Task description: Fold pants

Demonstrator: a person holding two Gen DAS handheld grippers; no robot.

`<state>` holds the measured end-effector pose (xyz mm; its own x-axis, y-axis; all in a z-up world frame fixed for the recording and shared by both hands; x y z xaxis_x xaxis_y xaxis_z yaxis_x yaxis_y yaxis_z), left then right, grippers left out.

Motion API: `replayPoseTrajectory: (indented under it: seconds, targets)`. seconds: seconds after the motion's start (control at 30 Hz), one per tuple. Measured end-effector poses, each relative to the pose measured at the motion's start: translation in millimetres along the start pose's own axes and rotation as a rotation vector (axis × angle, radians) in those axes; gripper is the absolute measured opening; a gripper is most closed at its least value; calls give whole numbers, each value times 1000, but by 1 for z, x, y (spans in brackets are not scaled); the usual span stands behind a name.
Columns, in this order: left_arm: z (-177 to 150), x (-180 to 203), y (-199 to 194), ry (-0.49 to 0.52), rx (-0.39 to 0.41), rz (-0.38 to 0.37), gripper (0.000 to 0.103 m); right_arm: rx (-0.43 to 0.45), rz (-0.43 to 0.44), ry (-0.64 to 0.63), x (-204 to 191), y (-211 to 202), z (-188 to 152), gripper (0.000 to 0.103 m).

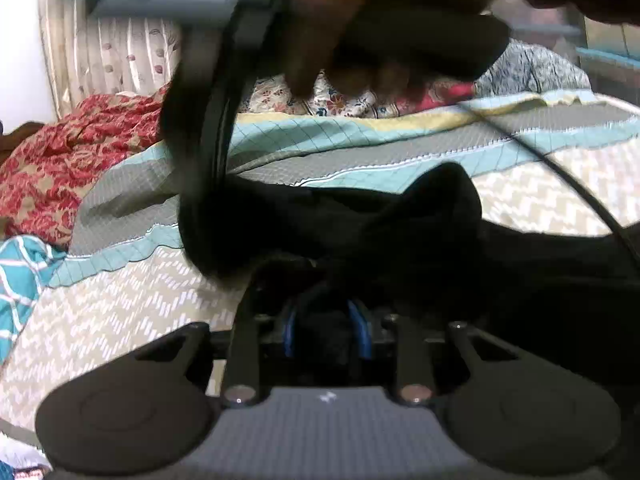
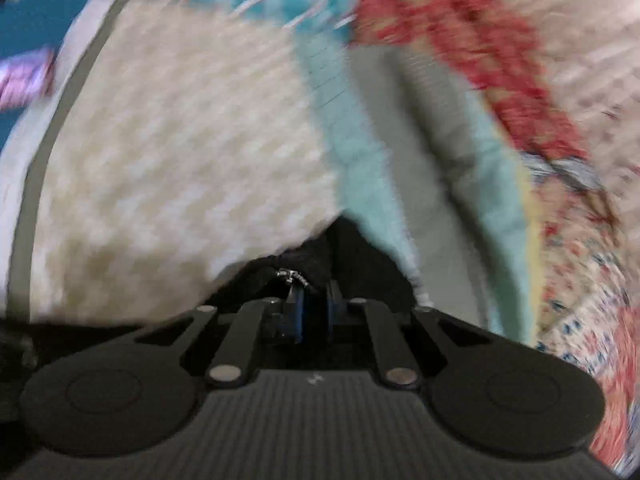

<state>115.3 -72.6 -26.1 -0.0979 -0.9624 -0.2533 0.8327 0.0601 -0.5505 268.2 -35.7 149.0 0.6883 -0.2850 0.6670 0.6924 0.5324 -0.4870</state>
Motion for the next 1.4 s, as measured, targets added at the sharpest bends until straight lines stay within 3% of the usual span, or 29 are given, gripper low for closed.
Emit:
replayPoseTrajectory:
  seconds: [0.1,0.2,0.3,0.4,0.5,0.67,0.83,1.03,1.07,1.1,1.17,1.27,1.33,1.4]
  targets:
    - [2,-9,-11,-69,10,-9,22,93,-164,265,86,-49,-11,12]
    - [4,-27,-29,-194,22,-40,20,177,-336,564,173,-123,-58,12]
    - [1,-47,-49,-304,31,-63,20,235,-503,839,230,-210,-135,12]
    - [-1,-67,-58,-377,22,-72,19,241,-668,1034,244,-294,-228,12]
    - [-2,-80,-67,-459,8,-87,18,228,-787,1201,226,-358,-315,12]
    - [-8,-93,-81,-591,-14,-138,17,207,-850,1488,152,-429,-434,12]
    - [-12,-92,-88,-614,-43,-112,17,164,-844,1702,93,-441,-506,13]
    - [-12,-77,-96,-558,-82,-59,17,30,-865,1872,44,-420,-570,17]
    - [-13,-75,-98,-549,-86,-51,17,5,-899,1902,28,-432,-584,20]
    - [-14,-74,-99,-545,-94,-49,18,-2,-925,1947,20,-435,-595,31]
    - [-15,-74,-99,-548,-113,-46,18,68,-941,2035,1,-445,-610,37]
    - [-17,-73,-99,-548,-128,-35,18,98,-923,2001,-11,-449,-606,37]
    - [-17,-72,-99,-550,-134,-30,18,93,-882,1961,-21,-447,-598,37]
    - [-15,-71,-99,-552,-136,-26,18,142,-794,1971,-36,-442,-591,37]
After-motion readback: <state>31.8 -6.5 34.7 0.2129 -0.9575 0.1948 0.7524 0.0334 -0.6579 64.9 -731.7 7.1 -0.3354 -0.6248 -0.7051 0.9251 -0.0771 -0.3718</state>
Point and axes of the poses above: each gripper's, at about its wrist camera, not at the fingertips, and y roughly the way its jaws point, x to its right, z to its top, the point moved 4 cm from there along y, roughly the way its jaws point
